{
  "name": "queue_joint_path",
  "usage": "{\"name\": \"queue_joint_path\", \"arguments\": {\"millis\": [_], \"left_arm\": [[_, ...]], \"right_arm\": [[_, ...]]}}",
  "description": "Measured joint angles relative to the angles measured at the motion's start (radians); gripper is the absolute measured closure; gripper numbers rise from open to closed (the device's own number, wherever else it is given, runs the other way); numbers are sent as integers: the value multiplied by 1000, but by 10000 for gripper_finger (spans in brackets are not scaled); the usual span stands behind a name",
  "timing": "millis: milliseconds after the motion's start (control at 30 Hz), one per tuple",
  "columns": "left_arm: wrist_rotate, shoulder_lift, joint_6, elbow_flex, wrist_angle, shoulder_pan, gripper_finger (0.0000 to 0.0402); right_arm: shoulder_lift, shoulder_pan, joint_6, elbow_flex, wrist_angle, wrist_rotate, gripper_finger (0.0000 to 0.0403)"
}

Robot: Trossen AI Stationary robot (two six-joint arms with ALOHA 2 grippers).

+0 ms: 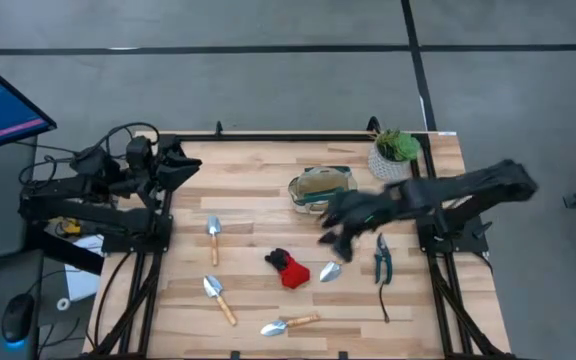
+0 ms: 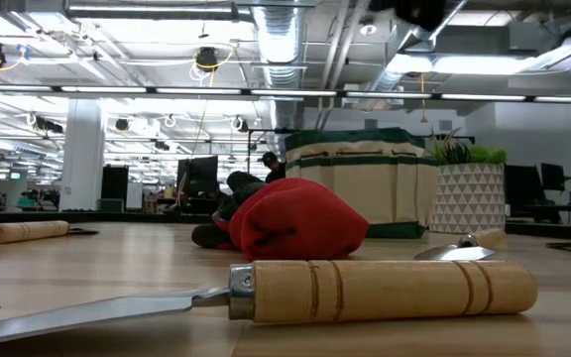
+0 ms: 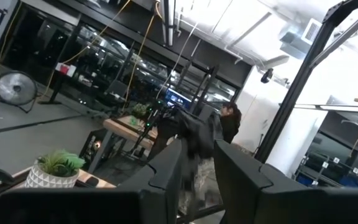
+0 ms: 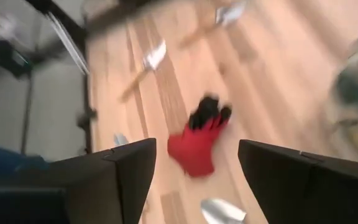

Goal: Pick & Place Garden tools in Gardening bag
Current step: Put the glove into the gardening bag

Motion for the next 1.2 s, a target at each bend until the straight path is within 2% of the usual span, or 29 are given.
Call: {"name": "queue_joint_path", "arguments": {"millis": [267,400,533,733,933,1200], "left_arm": [[0,-47,2,0,-57,0,315],[4,-66,22,-1,-63,0,315],[65,-71,50,-1,-66,0,315],[114,-66,51,-2,-71,0,305],[114,-66,51,-2,-72,0,278],[114,-66,51,-2,-82,0,239]], "right_arm": [[377,79,87,193,-57,-19,162],[526,80,89,350,-140,-23,151],[646,51,85,487,-255,-20,147],[741,21,83,581,-290,-16,147],[775,3,112,582,-354,-19,147],[815,5,103,582,-303,-72,147]]}}
